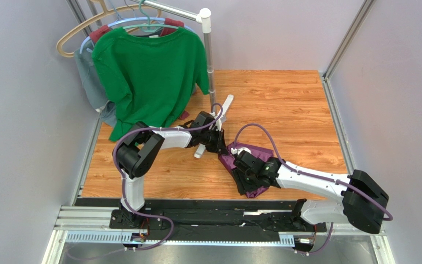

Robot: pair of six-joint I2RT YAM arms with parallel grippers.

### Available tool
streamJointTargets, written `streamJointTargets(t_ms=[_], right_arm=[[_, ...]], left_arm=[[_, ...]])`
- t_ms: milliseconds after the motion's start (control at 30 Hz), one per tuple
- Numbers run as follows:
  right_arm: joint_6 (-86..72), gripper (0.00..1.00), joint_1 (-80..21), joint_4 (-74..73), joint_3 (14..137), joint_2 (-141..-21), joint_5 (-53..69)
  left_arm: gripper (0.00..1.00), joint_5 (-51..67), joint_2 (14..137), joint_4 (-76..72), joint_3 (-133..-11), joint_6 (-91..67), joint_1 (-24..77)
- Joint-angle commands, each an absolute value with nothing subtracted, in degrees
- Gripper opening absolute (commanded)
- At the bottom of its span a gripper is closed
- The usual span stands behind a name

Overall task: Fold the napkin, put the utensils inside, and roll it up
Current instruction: Roll the napkin with the utensil

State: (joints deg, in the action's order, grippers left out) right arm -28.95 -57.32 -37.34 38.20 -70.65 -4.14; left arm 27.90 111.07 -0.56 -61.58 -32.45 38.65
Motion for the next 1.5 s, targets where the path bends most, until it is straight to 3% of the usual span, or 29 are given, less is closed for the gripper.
streamJointTargets(t_ms=[0, 233, 333, 433, 567, 667, 1000, 1167, 1467], right_arm=[[-30.7, 0.51, -57.6, -35.8, 37.1, -72.2, -5.5], [-30.5, 0.29, -54.1, -34.2, 35.6, -73.7, 1.7], [-29.4, 0.19, -50.1, -32.2, 34.2, -72.5, 7.4], [-28.0, 0.13, -45.7, -29.9, 32.6, -71.6, 14.1], [-26.6, 0.1, -41.1, -26.1, 30.7, -72.2, 21.7], [-26.0, 0.08, -38.9, -24.2, 29.5, -73.4, 25.2], [-25.7, 0.06, -32.5, -18.7, 25.6, -74.7, 33.7], [-24.6, 0.06, -30.9, -17.7, 25.1, -75.3, 36.5], [-24.2, 0.05, -29.0, -15.3, 24.7, -78.7, 39.8]], left_arm=[[0.16, 23.7, 114.2, 5.0, -61.4, -29.5, 38.8], [0.17, 23.4, 113.1, 5.1, -61.4, -29.5, 38.9], [0.21, 23.2, 112.0, 5.4, -61.3, -29.4, 38.8], [0.3, 23.1, 110.7, 5.6, -61.3, -29.3, 38.8], [0.54, 22.7, 108.2, 5.5, -61.2, -29.4, 38.8], [0.62, 21.3, 105.7, 6.1, -61.2, -29.4, 38.8], [0.7, 17.5, 99.2, 7.8, -59.7, -28.3, 37.5], [0.78, 18.5, 98.0, 3.6, -57.4, -28.7, 37.4], [0.79, 24.7, 101.4, -8.2, -54.3, -34.7, 36.4]])
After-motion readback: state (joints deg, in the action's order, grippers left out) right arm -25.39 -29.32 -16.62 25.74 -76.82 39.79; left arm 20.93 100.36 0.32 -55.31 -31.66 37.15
